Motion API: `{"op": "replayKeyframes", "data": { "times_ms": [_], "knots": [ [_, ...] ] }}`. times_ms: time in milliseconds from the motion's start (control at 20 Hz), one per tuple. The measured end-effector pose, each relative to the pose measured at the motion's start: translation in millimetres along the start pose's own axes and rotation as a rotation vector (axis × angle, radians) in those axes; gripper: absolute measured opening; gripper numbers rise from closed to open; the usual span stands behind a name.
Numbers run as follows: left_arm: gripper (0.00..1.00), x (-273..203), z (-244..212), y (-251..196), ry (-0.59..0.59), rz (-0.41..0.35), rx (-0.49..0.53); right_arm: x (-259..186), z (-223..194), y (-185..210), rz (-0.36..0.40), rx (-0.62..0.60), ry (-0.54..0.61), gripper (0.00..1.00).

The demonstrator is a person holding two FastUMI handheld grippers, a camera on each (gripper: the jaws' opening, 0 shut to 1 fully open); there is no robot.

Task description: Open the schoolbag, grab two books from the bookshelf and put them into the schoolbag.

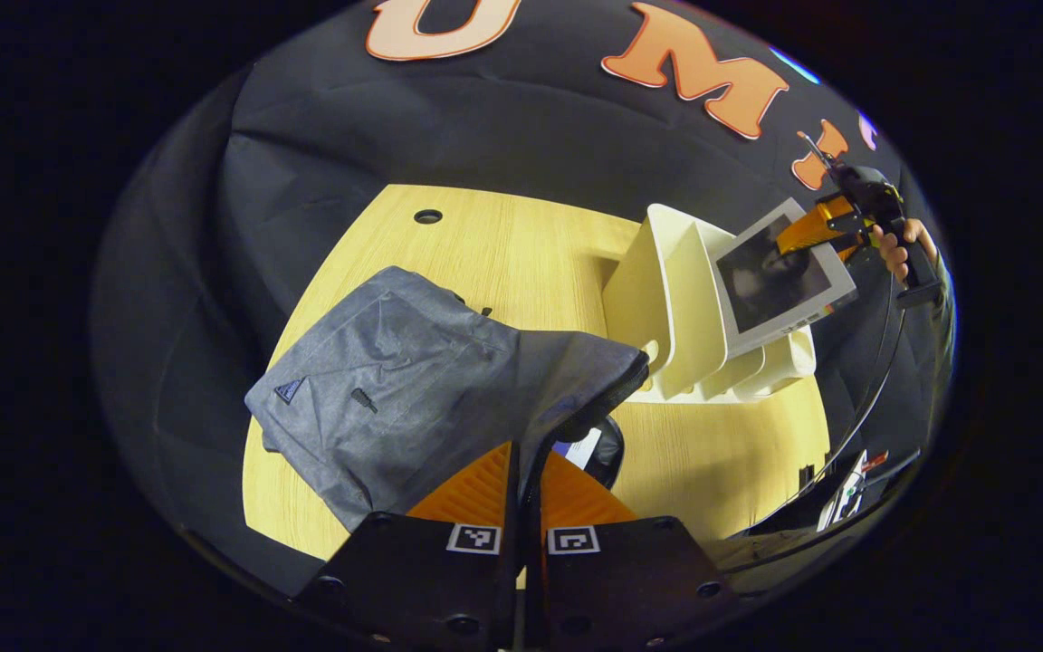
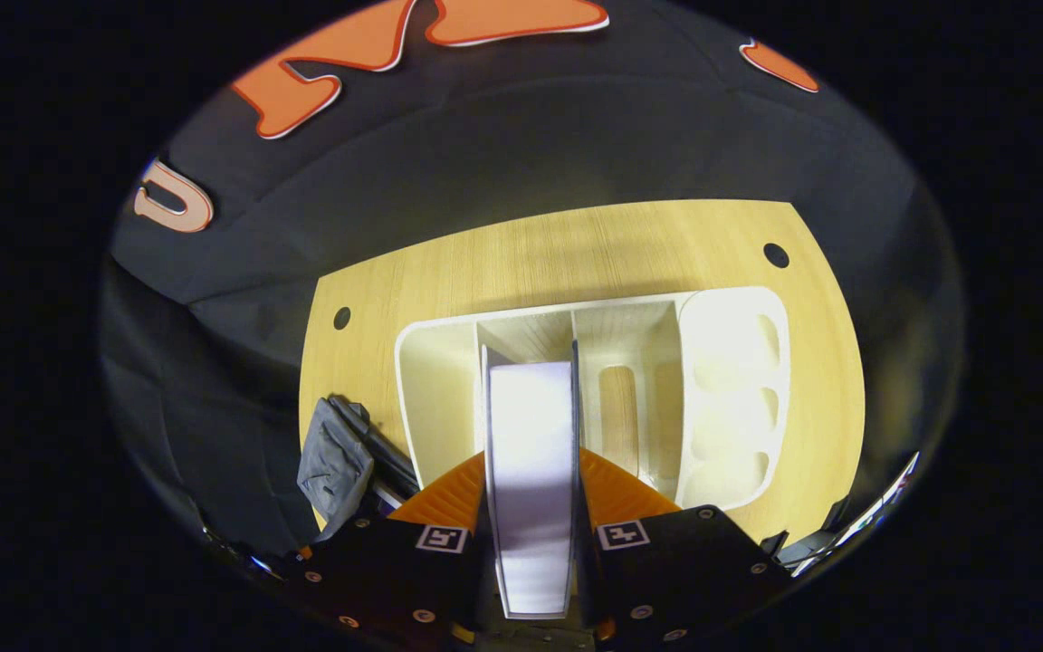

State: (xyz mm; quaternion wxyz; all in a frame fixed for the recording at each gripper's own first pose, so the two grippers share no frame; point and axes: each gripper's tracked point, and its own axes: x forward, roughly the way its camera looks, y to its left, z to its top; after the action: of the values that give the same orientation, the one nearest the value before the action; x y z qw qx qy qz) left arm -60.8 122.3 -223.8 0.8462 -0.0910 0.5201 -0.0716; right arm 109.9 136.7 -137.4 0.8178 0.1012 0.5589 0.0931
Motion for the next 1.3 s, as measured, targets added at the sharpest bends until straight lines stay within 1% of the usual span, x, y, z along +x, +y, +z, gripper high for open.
{"op": "replayKeyframes", "data": {
  "times_ms": [50,200,300,500,700,900,1150,1300],
  "knots": [
    [0.05,0.2,0.2,0.9,-0.001,-0.007,0.008,-8.6,-3.3,1.0,0.005,0.008,-0.011,0.37],
    [0.05,-1.7,1.0,0.0,-0.001,-0.026,0.008,-34.9,-13.9,9.4,0.052,0.046,-0.037,0.37],
    [0.05,-2.1,0.5,0.0,-0.001,-0.037,0.02,-45.9,-19.3,5.9,0.045,0.051,-0.063,0.37],
    [0.05,-2.6,0.1,4.7,-0.002,-0.059,0.069,-71.0,-30.5,9.9,0.061,0.078,-0.103,0.37],
    [0.05,-3.8,-0.9,3.4,0.004,-0.091,0.085,-93.3,-43.8,18.0,0.113,0.114,-0.136,0.37],
    [0.05,-6.6,-1.7,4.8,0.013,-0.116,0.115,-100.6,-69.4,30.2,0.178,0.153,-0.156,0.37],
    [0.05,-9.3,-4.9,14.1,0.04,-0.137,0.198,-92.6,-106.9,36.3,0.213,0.189,-0.164,0.37],
    [0.05,-11.1,-5.1,19.4,0.052,-0.153,0.242,-85.6,-128.0,45.7,0.247,0.235,-0.159,0.36]
  ]
}}
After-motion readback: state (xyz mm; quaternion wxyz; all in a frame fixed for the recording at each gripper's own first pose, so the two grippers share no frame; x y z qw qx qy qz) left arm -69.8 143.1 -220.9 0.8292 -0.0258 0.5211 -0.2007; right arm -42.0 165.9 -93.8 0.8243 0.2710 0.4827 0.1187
